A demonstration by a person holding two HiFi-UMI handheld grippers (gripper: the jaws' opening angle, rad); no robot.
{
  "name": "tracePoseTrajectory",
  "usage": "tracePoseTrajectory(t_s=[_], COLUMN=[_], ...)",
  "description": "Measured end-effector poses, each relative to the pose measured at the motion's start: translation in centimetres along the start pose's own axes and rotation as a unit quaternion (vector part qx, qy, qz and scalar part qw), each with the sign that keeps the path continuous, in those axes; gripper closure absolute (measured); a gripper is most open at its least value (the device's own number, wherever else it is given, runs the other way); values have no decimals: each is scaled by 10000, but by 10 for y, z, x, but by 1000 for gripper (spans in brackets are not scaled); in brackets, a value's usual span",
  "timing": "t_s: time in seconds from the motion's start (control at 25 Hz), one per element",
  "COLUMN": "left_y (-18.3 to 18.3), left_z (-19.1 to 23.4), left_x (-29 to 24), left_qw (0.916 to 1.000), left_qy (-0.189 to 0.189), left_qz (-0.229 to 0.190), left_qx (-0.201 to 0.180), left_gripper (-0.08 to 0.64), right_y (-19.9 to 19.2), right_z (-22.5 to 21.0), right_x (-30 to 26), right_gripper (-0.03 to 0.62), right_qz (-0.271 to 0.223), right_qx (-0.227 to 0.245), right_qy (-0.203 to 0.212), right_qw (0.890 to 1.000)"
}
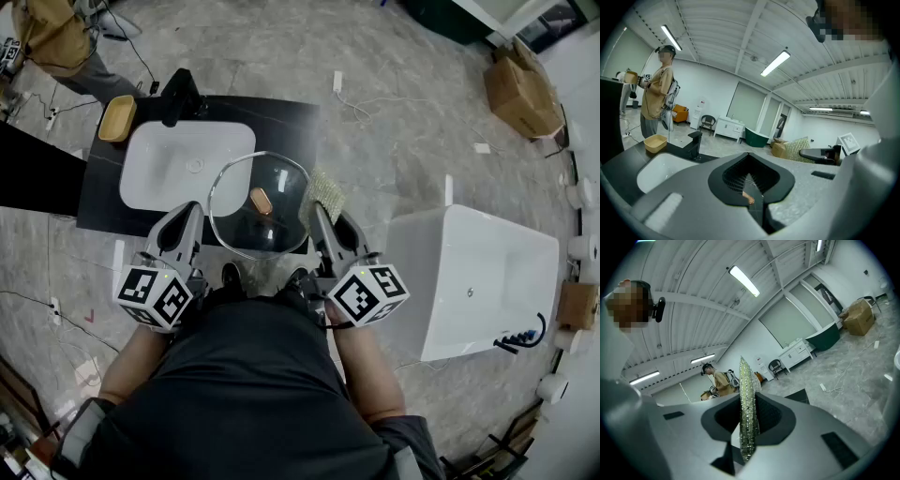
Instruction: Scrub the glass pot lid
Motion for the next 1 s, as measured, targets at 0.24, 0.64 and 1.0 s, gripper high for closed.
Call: tracePoseTrajectory(t_s=[0.24, 0.64, 1.0], left_y=[-5, -20, -34], left_z=[-3, 15, 76], left_x=[-13, -24, 0], left_qw=[10000, 9992, 9951], left_qy=[71, 210, 699], left_qz=[35, 239, 395], left_qx=[39, 238, 586], left_gripper=[560, 560, 560], right_y=[5, -10, -58], right_z=[-11, -44, -69], right_x=[-8, -32, -114], right_gripper=[525, 525, 525], right_qz=[50, 333, 1307], right_qx=[-26, -457, -915], right_qy=[94, -130, -270], right_qw=[9999, 9983, 9868])
Point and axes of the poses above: the fingertips, and each gripper's own axes: x backward along the fingers, z to its left, y out of its top, the point moved 4 cm from there along x, backward along the fingers, and after that the axes turned 2 degrees about -x, right-handed, at the moved point
